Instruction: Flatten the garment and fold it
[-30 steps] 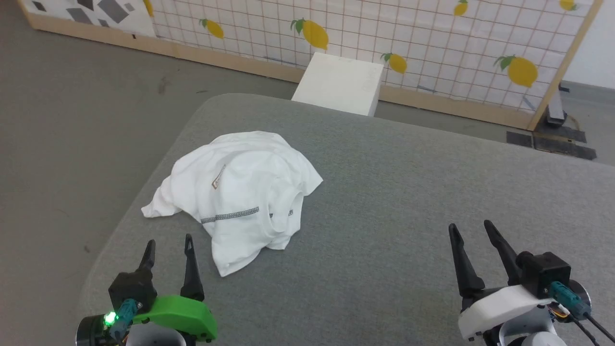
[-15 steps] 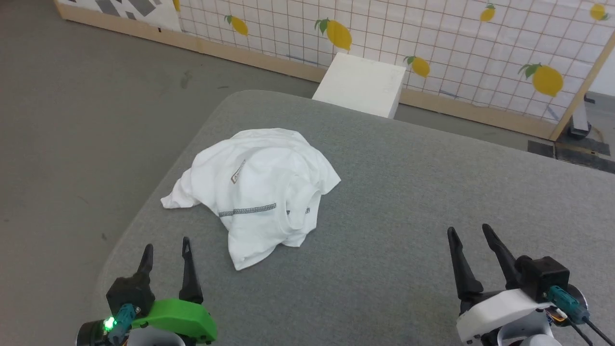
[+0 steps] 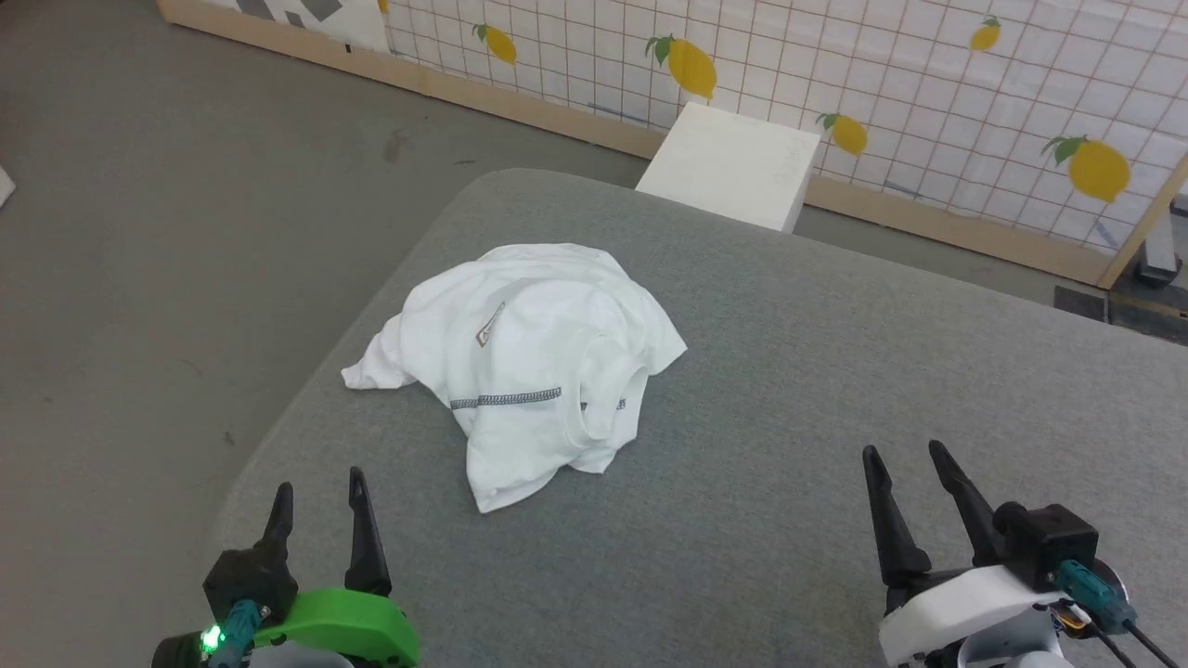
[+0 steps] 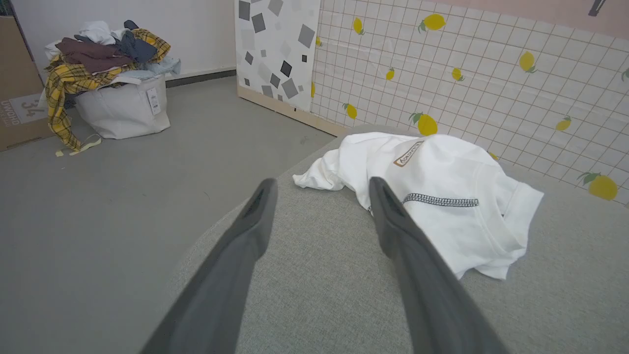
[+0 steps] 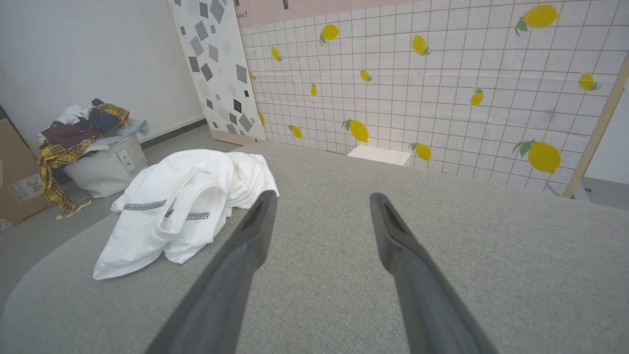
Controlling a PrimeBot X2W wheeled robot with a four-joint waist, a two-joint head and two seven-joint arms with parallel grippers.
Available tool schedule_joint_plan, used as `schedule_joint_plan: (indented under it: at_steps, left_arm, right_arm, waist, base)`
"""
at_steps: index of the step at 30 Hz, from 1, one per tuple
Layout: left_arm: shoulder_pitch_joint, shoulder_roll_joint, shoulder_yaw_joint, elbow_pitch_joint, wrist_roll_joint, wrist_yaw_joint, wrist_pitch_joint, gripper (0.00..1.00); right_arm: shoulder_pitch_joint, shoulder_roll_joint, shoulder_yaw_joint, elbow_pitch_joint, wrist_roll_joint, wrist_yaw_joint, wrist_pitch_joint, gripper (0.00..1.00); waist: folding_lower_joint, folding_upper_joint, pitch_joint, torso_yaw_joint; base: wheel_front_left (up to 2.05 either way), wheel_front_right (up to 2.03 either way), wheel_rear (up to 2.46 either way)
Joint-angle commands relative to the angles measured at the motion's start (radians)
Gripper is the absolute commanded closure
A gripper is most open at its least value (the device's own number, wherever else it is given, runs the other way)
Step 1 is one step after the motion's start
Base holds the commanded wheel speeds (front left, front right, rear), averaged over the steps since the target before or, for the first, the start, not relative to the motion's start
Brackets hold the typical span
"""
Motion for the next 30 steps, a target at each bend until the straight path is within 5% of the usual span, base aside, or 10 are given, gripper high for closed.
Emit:
schedule_joint_plan:
  at_steps: [1, 22, 30]
  left_arm:
    - [0.014, -0.003, 0.001, 0.006, 0.001, 0.007, -0.011, 0.0]
    - [0.026, -0.001, -0.004, 0.022, -0.005, 0.03, -0.054, 0.0]
    - [-0.032, -0.002, -0.014, 0.026, -0.047, 0.009, -0.053, 0.0]
  right_arm:
    - [0.013, -0.001, 0.001, 0.007, 0.009, -0.001, -0.012, 0.0]
    - [0.015, -0.001, 0.011, 0.052, 0.02, -0.001, -0.054, 0.0]
    - [-0.002, -0.001, 0.009, 0.032, 0.008, -0.001, -0.044, 0.0]
  waist:
    - [0.0, 0.0, 0.001, 0.008]
    - [0.0, 0.0, -0.004, 0.076]
    - [0.0, 0.0, 0.034, 0.037]
  base:
    - [0.0, 0.0, 0.0]
    - [0.0, 0.0, 0.0]
    - [0.0, 0.0, 0.0]
